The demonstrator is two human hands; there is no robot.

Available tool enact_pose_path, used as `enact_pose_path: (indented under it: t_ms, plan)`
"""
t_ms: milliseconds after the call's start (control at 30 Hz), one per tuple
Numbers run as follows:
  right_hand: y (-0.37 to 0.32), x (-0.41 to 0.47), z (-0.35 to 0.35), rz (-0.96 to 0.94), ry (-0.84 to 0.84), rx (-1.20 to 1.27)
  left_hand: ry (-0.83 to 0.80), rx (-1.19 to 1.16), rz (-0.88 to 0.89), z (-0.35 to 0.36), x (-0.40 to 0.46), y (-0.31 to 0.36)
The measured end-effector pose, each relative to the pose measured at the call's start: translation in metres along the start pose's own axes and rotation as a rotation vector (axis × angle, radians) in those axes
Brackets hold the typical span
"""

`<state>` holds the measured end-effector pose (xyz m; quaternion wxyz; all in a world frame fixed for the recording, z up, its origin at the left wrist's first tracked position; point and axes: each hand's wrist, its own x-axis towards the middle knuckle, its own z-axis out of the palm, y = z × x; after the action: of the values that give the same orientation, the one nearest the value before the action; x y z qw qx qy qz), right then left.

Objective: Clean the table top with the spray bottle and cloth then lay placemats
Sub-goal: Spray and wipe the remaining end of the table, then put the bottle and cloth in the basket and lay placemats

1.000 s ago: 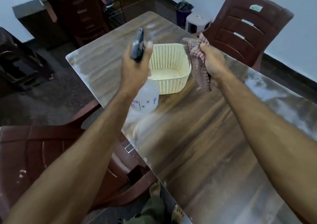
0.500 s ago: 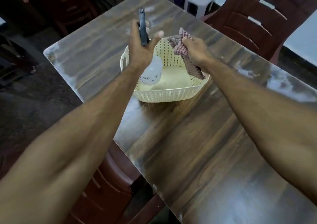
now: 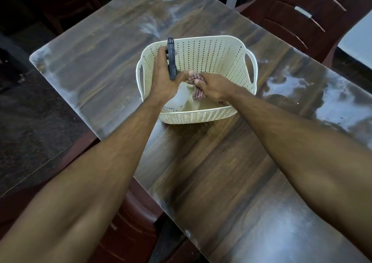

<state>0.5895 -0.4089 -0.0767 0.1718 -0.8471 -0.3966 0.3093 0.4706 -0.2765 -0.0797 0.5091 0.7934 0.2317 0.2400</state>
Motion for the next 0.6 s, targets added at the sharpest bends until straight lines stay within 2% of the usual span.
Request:
enact_pose_path:
  t_ms: [67,167,500,600]
  plan:
    - [-0.001,0.000,0.001,0.001,-0.049,-0.051,-0.034,0.011,-0.021,-0.003,-0.002,0.003]
    - [-0.001,-0.006,0.000,0.012,-0.013,-0.057,-0.090,0.046,-0.052,-0.011,-0.009,0.006]
    - [-0.020,-0.058,-0.024,-0.027,0.542,0.088,-0.251,0.298,-0.231,-0.040,-0.024,0.035]
    - [-0.024,-0.087,-0.027,-0.050,0.636,0.129,-0.140,0.398,-0.229,-0.043,-0.038,0.051]
